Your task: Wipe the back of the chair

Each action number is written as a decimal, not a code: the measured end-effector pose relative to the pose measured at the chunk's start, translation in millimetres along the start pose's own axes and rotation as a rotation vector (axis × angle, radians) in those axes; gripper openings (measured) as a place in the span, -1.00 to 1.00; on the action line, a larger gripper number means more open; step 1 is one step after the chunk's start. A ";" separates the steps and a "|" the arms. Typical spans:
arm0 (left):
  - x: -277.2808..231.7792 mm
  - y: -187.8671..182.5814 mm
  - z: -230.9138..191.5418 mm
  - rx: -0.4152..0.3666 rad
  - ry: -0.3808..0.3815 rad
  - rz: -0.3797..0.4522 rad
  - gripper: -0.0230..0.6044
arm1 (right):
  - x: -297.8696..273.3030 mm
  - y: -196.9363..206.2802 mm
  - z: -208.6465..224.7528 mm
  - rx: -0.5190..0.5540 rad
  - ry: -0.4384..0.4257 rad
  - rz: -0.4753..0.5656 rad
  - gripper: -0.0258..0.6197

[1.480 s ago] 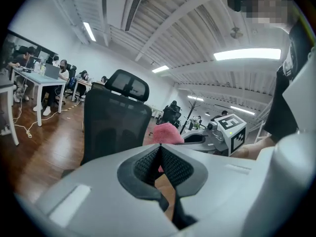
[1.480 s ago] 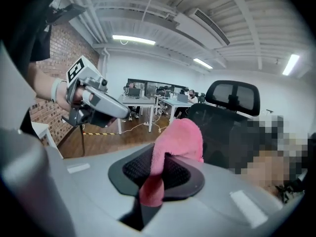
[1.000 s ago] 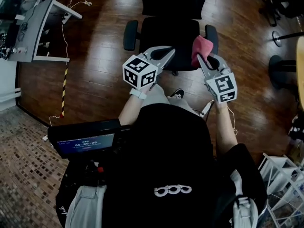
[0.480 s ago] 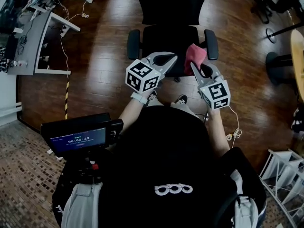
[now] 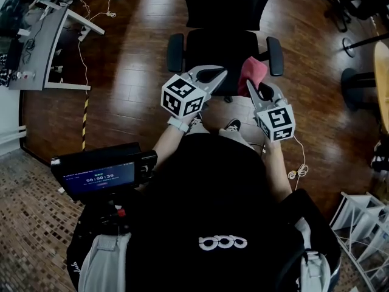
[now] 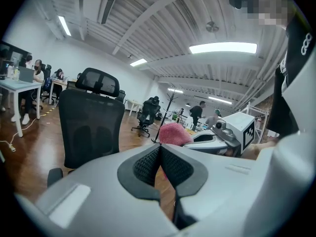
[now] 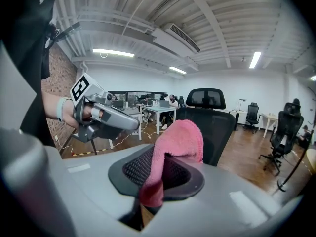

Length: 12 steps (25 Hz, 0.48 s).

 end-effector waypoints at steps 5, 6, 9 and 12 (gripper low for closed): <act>1.2 -0.1 -2.1 0.007 -0.013 0.004 -0.95 | -4.2 -1.1 0.3 0.003 -0.014 -0.009 -0.80; 1.4 0.1 -2.6 0.008 -0.016 0.004 -0.95 | -5.1 -1.2 0.1 0.003 -0.017 -0.011 -0.80; 1.9 0.5 -4.0 0.014 -0.025 0.008 -0.95 | -7.7 -1.2 -1.3 0.007 -0.029 -0.017 -0.80; 3.4 1.2 -5.2 0.024 -0.032 0.013 -0.95 | -10.1 -0.8 -2.5 0.004 -0.040 -0.021 -0.80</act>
Point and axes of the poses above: the fingertips, and each gripper's own axes: x backward along the fingers, z to its right, y out of its underside, the point moved 4 cm from there along x, backward along the fingers
